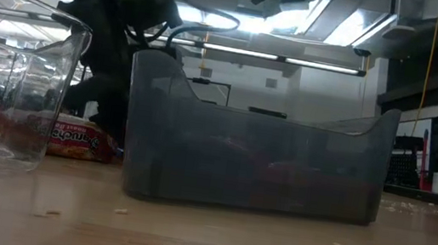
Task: Sort Maruchan noodles
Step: Put the blue noodle pack into the right transparent bin
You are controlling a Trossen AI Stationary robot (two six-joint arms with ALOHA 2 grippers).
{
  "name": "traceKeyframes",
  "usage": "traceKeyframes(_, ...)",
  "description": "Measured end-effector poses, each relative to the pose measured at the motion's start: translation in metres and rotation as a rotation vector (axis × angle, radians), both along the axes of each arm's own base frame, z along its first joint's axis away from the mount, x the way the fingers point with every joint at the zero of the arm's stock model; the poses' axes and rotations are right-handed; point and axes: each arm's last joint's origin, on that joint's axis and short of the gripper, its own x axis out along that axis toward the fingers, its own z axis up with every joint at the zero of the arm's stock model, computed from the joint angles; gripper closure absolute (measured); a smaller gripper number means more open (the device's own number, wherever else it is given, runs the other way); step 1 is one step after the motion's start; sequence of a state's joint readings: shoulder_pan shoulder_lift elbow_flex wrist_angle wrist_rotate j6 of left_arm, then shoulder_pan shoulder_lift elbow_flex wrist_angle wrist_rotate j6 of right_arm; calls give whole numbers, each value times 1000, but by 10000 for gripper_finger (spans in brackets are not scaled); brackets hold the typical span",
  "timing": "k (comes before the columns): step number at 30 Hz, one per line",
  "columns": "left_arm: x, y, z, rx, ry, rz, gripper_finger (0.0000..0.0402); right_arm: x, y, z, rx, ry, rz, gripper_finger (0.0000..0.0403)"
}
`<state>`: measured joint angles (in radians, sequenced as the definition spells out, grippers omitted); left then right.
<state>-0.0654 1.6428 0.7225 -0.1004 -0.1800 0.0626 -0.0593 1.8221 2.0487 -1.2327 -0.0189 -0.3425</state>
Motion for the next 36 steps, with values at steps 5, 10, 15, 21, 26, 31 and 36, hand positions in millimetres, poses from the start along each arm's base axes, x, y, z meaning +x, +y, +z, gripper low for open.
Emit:
traceKeyframes(5, 0, 2, 1, 66, 3, 47, 239, 0, 0, 0, 1, 4, -2, 157)
traceKeyframes(10, 4, 3, 6, 93, -14, 67, 314, 0, 0, 0, 1, 4, -2, 157)
traceKeyframes(15, 6, 4, 8, 102, -21, 75, 388, 0, 0, 0, 1, 4, -2, 157)
traceKeyframes(21, 4, 2, 12, 102, -36, 98, 395, -1, 0, 0, 4, 6, 1, 157)
traceKeyframes(26, 1, 2, 30, 88, -111, 127, 396, -2, 2, -1, 62, 27, 35, 157)
traceKeyframes(31, -5, 3, 53, 92, -198, 166, 396, -5, 4, -2, 120, 48, 72, 157)
traceKeyframes(36, -12, 4, 73, 91, -277, 202, 396, -15, 7, 6, 205, 49, 99, 157)
